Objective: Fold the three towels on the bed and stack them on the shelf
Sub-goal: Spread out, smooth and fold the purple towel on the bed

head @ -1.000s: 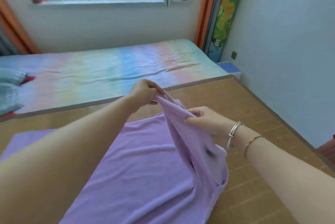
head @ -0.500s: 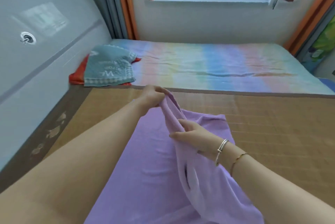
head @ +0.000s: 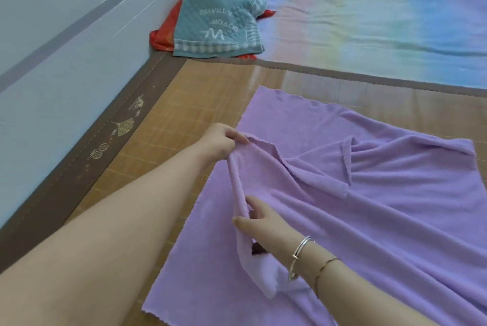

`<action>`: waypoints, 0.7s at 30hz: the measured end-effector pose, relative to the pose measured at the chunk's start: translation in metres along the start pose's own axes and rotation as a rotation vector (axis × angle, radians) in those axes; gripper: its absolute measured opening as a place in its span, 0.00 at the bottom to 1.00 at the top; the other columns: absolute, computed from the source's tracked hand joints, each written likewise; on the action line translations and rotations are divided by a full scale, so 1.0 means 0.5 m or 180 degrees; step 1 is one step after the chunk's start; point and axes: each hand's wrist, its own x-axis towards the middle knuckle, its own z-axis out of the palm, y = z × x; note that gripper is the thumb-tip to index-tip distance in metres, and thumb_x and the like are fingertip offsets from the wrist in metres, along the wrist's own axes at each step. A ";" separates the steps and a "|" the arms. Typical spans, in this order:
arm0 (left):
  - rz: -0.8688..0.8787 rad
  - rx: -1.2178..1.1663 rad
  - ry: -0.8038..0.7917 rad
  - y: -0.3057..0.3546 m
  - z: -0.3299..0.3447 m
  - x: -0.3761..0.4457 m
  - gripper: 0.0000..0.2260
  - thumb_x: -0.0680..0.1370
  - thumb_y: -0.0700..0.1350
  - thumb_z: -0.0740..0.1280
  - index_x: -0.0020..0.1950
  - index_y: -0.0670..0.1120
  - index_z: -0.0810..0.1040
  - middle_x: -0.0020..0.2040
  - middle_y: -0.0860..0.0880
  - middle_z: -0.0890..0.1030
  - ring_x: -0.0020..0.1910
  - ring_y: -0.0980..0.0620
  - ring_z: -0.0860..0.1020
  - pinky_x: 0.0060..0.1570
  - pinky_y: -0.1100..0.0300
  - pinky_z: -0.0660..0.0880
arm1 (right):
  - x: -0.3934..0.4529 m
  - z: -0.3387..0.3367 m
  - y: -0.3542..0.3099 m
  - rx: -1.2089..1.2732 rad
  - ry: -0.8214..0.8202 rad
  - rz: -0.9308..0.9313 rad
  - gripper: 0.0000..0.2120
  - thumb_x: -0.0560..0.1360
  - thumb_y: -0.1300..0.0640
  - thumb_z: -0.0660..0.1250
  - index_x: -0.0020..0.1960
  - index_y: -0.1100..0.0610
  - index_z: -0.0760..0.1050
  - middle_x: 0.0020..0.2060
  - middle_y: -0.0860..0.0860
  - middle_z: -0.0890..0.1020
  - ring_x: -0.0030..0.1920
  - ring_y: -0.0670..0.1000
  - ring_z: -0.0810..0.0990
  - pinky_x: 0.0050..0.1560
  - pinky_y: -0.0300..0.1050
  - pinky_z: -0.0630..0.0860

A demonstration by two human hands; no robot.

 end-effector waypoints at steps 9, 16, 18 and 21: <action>-0.0133 0.0114 -0.0437 -0.186 -0.024 0.113 0.28 0.72 0.25 0.50 0.64 0.42 0.78 0.63 0.44 0.77 0.54 0.48 0.77 0.51 0.58 0.74 | 0.191 0.125 0.091 0.0025 -0.0083 0.0216 0.18 0.76 0.63 0.59 0.64 0.55 0.62 0.36 0.55 0.74 0.33 0.50 0.74 0.37 0.44 0.75; -0.0323 -0.0924 0.0410 -0.324 0.019 0.081 0.19 0.75 0.27 0.58 0.61 0.42 0.75 0.50 0.46 0.78 0.44 0.52 0.76 0.38 0.66 0.74 | 0.204 0.129 0.146 -0.0989 0.0472 -0.0381 0.12 0.75 0.58 0.59 0.56 0.49 0.74 0.42 0.46 0.82 0.46 0.47 0.80 0.49 0.45 0.76; -0.0397 -0.1083 0.0711 -0.350 0.017 0.046 0.17 0.76 0.28 0.56 0.58 0.43 0.75 0.45 0.49 0.77 0.40 0.53 0.76 0.39 0.64 0.73 | 0.186 0.109 0.144 -0.1534 0.0677 -0.0633 0.08 0.74 0.50 0.61 0.52 0.48 0.73 0.41 0.44 0.80 0.46 0.47 0.77 0.48 0.46 0.75; -0.0352 -0.0940 0.1068 -0.376 0.012 -0.018 0.13 0.75 0.29 0.58 0.52 0.44 0.76 0.42 0.51 0.78 0.43 0.51 0.77 0.43 0.62 0.71 | 0.154 0.086 0.141 -0.2970 0.0252 -0.0246 0.21 0.67 0.34 0.58 0.51 0.49 0.69 0.45 0.44 0.75 0.51 0.50 0.72 0.48 0.46 0.69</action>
